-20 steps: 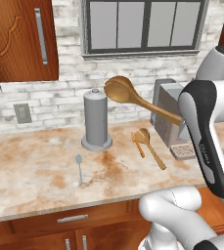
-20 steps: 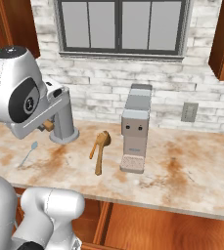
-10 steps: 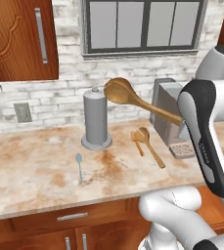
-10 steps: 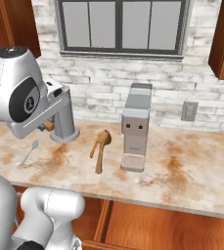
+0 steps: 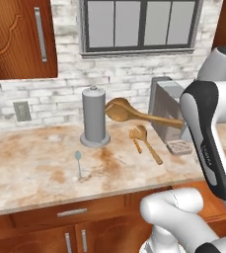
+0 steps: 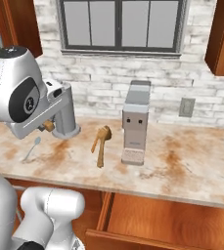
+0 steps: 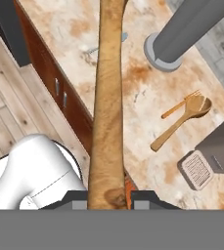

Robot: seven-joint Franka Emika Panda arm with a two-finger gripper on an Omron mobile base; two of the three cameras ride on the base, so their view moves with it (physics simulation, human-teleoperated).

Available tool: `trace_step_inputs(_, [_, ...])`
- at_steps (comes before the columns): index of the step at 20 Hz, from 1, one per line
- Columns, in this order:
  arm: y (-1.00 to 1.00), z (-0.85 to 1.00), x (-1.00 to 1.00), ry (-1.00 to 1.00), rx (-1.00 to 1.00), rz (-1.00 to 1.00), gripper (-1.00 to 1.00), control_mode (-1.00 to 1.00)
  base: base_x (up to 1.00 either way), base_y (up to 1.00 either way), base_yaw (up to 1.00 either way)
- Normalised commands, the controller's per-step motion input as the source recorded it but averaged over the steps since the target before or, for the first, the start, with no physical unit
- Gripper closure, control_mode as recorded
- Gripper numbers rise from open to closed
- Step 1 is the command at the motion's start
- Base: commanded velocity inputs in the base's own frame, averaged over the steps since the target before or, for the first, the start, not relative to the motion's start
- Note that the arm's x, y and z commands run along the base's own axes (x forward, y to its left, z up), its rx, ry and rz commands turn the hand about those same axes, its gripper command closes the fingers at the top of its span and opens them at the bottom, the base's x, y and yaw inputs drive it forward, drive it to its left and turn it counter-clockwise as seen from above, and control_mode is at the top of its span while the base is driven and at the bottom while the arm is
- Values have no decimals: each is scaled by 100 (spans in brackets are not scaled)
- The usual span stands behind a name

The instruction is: Organize the utensils by type. Pick up the wooden spoons from the counter and place them in the open cabinet. Then pick up the metallic utensils from the counter and place them in the open drawer.

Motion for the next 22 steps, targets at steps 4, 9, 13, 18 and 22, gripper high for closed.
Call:
trace_step_inputs(4, [0, 0, 0, 0, 0, 0, 100, 100, -38, 43, -11])
trace_step_inputs(9, [0, 0, 0, 0, 0, 0, 100, 100, -33, 60, -13])
trace_step_inputs(13, [0, 0, 0, 0, 0, 0, 100, 100, -29, 70, -16])
trace_step_inputs(18, [0, 0, 0, 0, 0, 0, 100, 100, -48, 58, -16])
trace_step_inputs(22, [0, 0, 0, 0, 0, 0, 100, 100, -64, 46, -13])
